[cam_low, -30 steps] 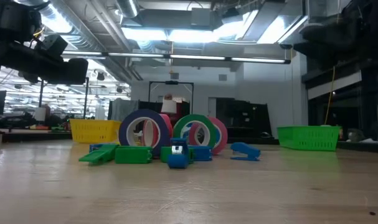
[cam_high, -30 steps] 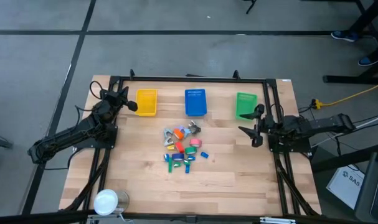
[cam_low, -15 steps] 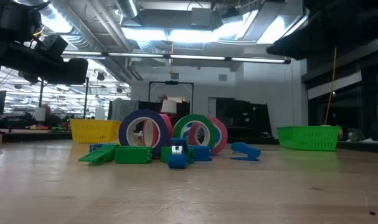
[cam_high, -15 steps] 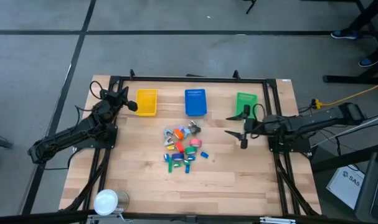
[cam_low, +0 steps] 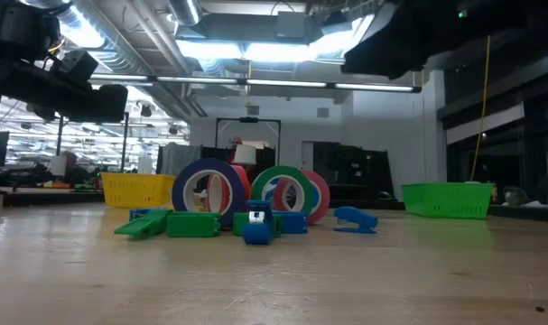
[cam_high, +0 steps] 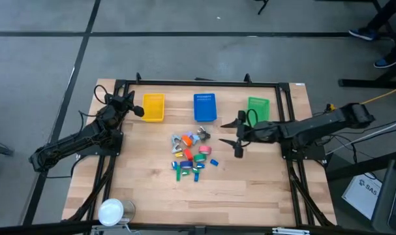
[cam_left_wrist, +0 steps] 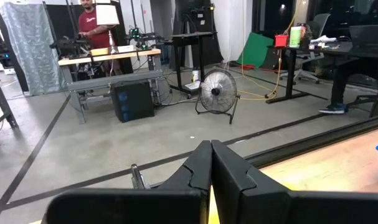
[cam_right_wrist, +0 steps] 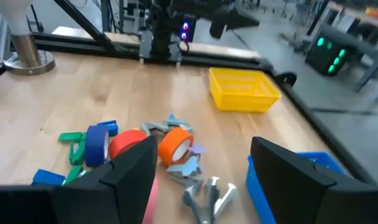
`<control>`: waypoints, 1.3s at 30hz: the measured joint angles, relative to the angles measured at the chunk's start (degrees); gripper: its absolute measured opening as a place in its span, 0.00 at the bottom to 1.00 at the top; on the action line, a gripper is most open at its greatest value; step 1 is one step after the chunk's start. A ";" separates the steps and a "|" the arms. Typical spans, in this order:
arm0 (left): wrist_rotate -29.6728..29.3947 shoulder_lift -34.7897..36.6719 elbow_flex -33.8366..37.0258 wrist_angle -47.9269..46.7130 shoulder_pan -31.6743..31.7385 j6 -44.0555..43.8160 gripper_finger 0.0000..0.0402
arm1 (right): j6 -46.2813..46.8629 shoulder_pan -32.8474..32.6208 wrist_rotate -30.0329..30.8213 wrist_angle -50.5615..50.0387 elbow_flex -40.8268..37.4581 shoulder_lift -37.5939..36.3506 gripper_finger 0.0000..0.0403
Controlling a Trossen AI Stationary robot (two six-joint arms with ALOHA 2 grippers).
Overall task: Pick and place Stapler, Stapler remover, tape
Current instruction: Put the pink tape into the green basket
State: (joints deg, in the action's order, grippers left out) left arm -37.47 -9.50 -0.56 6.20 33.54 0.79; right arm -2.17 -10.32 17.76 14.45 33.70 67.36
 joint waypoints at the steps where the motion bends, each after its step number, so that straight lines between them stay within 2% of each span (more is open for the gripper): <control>1: 0.01 0.00 0.00 0.00 0.00 0.00 0.00 | 0.40 0.01 -0.12 0.05 0.26 1.14 0.66; 7: 0.00 0.00 0.00 0.00 0.00 0.00 0.00 | 1.42 -0.07 -7.11 1.26 0.50 8.40 0.66; 14: 0.00 0.00 0.00 0.01 0.00 -0.01 0.00 | 8.06 -0.03 -7.31 4.04 1.52 17.82 0.66; 20: 0.00 -0.01 0.00 0.02 -0.01 -0.02 0.00 | 9.38 -0.03 -7.13 2.46 8.12 27.32 0.66; 25: 0.00 -0.01 -0.01 0.02 0.00 0.00 0.00 | 10.14 -0.03 -4.47 -7.67 15.65 33.08 0.66; 30: 0.00 0.00 0.00 0.00 0.00 0.00 0.00 | 11.02 -0.03 -4.39 -17.06 21.74 35.03 0.65; 34: 0.00 -0.01 0.00 0.00 -0.02 -0.01 0.00 | 11.20 -0.04 -4.44 -20.59 23.66 35.14 0.55; 39: 0.00 0.00 0.00 0.00 -0.02 -0.01 0.00 | 14.09 -0.03 -4.43 -24.29 23.66 35.14 0.35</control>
State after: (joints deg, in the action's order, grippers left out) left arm -37.47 -9.50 -0.56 6.20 33.52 0.79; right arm 11.92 -10.35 13.32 -9.84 57.36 102.50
